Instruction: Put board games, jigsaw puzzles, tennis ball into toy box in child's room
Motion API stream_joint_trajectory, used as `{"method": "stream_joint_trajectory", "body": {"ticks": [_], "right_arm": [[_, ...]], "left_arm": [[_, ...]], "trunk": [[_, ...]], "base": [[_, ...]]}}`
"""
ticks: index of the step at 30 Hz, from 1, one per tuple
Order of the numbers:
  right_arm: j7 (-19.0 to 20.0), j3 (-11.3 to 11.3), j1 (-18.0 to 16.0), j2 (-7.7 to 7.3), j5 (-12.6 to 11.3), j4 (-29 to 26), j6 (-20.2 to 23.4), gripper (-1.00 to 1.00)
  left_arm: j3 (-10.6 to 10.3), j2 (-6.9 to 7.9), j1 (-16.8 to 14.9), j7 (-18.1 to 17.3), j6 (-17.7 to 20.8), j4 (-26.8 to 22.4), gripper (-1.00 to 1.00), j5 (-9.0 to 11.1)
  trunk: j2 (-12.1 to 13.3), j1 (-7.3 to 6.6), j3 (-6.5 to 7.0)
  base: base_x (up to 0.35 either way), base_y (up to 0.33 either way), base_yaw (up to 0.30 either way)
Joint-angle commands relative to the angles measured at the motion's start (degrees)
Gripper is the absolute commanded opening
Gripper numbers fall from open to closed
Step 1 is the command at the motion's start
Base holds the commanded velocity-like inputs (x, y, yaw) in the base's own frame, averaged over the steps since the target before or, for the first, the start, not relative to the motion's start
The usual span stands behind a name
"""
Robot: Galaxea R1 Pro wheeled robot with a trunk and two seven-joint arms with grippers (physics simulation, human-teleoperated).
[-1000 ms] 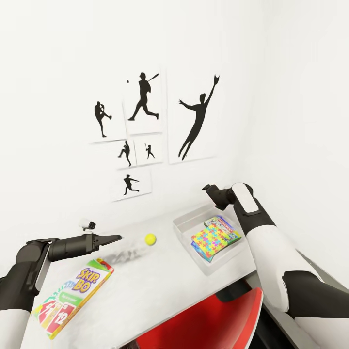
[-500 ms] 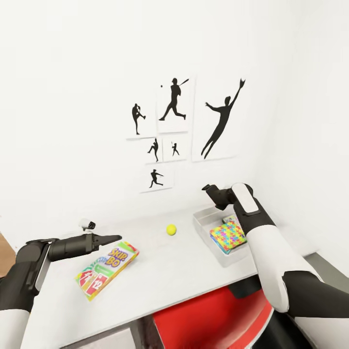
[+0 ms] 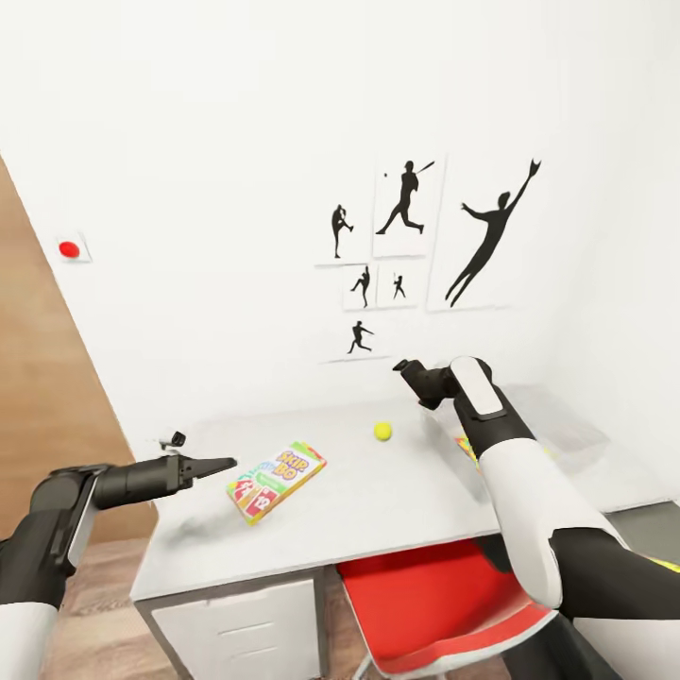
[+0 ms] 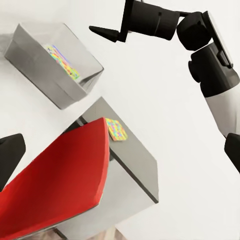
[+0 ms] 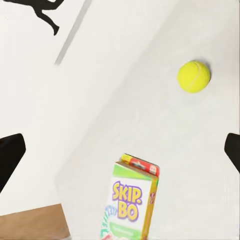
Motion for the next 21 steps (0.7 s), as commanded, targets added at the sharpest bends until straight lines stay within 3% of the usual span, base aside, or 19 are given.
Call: {"method": "stream_joint_trajectory", "body": {"ticks": [1, 11, 21], "right_arm": [[-0.50, -0.08, -0.06, 0.09, -0.41, -0.09, 0.08, 1.00], [-0.52, -0.08, -0.06, 0.24, -0.38, -0.10, 0.06, 1.00], [-0.52, -0.01, -0.06, 0.01, -0.42, -0.06, 0.12, 1.00]], "left_arm": [[0.01, 0.02, -0.04, -0.24, 0.61, 0.01, 1.00, -0.02], [0.06, 0.04, -0.06, -0.24, 0.69, 0.00, 1.00, -0.02], [0.06, 0.04, -0.04, -0.24, 0.70, 0.01, 1.00, -0.07]], "trunk": [[-0.14, 0.02, -0.11], [-0.14, 0.02, 0.17], [-0.14, 0.02, 0.20]], "base": [[-0.185, 0.185, 0.273], [-0.049, 0.192, 0.262], [-0.001, 0.221, 0.038]]}}
